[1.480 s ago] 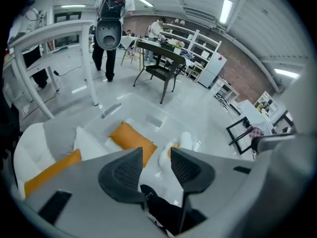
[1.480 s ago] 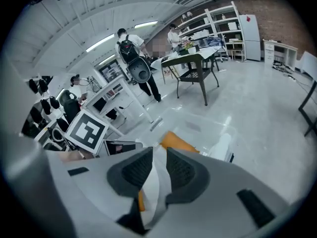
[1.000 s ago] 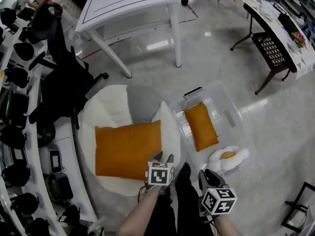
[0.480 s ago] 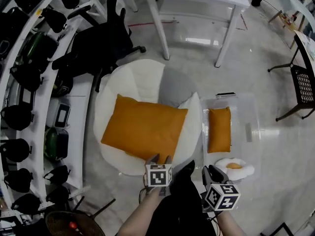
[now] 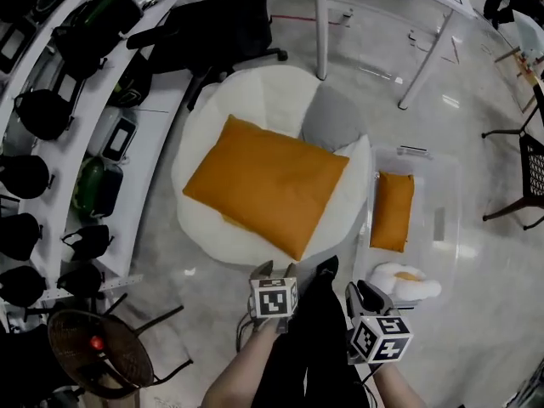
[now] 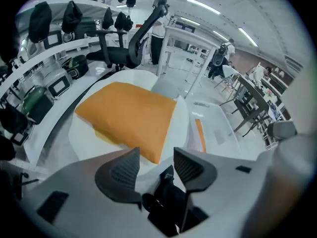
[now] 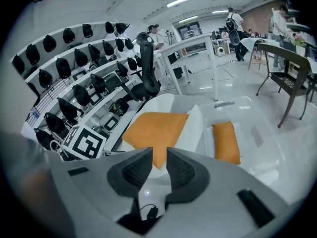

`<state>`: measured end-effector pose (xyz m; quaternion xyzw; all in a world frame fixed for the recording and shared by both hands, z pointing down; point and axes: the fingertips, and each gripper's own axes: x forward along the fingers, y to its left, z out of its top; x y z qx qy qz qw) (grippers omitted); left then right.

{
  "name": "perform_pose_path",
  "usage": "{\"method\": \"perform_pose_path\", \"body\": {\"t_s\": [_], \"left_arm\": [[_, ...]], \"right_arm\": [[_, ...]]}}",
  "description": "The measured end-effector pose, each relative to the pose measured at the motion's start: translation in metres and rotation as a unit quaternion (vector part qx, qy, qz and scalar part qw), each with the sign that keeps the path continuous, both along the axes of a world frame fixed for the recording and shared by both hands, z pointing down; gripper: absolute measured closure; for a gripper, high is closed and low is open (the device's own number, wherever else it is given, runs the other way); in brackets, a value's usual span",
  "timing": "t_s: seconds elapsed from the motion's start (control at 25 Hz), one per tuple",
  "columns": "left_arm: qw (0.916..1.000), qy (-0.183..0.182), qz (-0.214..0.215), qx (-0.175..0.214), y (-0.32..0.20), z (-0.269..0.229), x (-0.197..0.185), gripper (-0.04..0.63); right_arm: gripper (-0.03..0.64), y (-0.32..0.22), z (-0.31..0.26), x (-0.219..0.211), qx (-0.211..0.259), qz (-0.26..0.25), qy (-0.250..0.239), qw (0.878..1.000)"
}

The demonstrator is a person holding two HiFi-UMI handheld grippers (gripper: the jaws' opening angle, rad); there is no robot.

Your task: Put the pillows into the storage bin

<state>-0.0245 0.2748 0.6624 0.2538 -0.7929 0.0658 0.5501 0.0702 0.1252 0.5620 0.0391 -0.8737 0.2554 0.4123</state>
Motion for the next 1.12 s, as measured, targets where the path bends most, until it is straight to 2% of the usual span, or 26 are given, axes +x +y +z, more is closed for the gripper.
{"method": "perform_pose_path", "body": {"t_s": [0.2, 0.36, 0.64, 0.92, 1.12], "left_arm": [[0.9995, 0.016, -0.028, 0.005, 0.010, 0.030, 0.036, 0.394], [0.9980, 0.019, -0.058, 0.018, 0.015, 0.062, 0.046, 0.383], [0.9943, -0.001, -0.104, 0.022, 0.013, 0.120, 0.036, 0.382], [0.9942, 0.014, -0.105, 0.016, -0.003, 0.181, 0.024, 0.363], [0.9946, 0.009, -0.103, -0.013, -0.007, 0.206, 0.005, 0.351]], "right_arm": [[0.531, 0.024, 0.024, 0.032, 0.002, -0.041, 0.026, 0.999], [0.531, 0.044, 0.050, 0.040, 0.002, -0.064, 0.036, 0.997], [0.531, 0.058, 0.103, 0.031, -0.010, -0.088, 0.032, 0.996], [0.531, 0.046, 0.139, 0.002, -0.012, -0.093, 0.013, 0.995], [0.531, 0.032, 0.157, -0.022, -0.006, -0.085, 0.006, 0.996]]}}
